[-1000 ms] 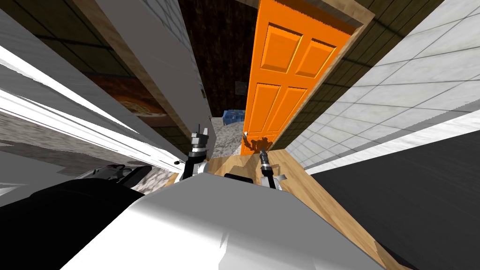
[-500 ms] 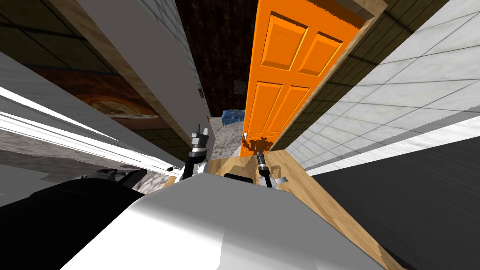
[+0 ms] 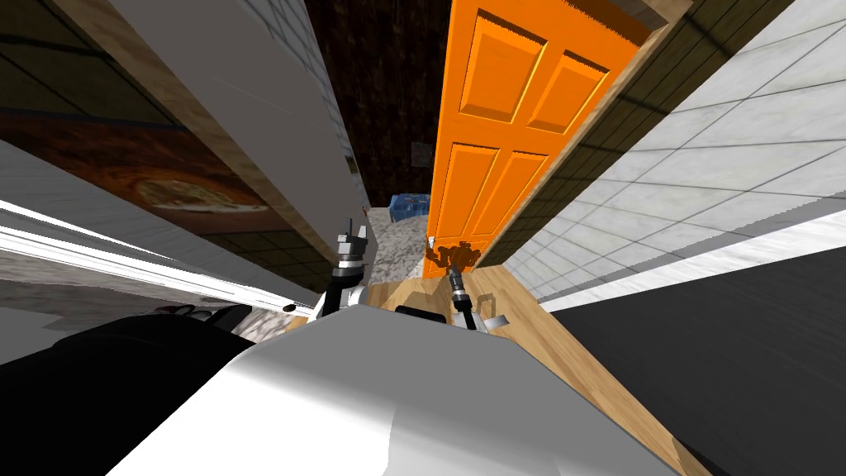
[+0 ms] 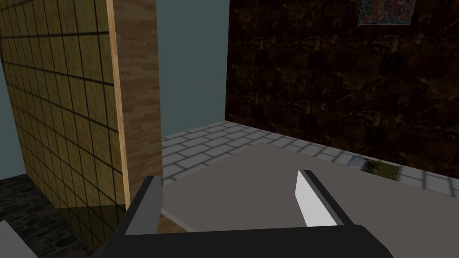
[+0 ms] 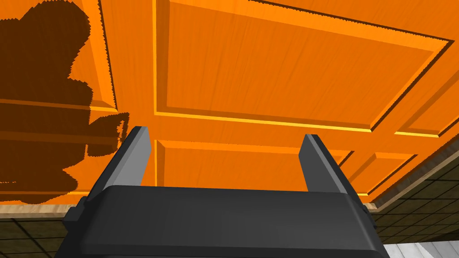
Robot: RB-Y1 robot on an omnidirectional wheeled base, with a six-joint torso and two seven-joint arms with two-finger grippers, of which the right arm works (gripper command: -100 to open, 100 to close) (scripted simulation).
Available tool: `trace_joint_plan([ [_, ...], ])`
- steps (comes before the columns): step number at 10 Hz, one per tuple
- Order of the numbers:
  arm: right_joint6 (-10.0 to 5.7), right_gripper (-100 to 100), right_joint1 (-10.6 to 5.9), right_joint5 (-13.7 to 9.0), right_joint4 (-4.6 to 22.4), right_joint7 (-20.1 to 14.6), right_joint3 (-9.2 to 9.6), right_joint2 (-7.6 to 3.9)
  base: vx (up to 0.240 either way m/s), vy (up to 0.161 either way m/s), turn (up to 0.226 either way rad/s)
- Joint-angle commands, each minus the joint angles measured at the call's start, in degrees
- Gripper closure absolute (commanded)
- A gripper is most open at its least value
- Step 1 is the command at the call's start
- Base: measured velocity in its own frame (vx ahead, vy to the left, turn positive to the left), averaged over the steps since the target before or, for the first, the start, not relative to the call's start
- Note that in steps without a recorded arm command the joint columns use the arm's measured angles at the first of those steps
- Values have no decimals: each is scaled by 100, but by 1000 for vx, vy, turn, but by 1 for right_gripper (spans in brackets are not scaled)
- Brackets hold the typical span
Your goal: Push the door open
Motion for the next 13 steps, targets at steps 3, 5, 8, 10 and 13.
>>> trace_joint_plan([
  [3,-155,-100,-176,78,494,-96,76,57,105,20,-19],
  [5,-228,-100,-265,120,746,-145,118,93,94,6,-21],
  [8,-326,-100,-386,176,1088,-212,174,150,104,10,-17],
  [10,-388,-100,-464,212,1306,-254,209,190,96,17,-17],
  [13,-491,-100,-591,271,1665,-325,268,267,121,9,-18],
])
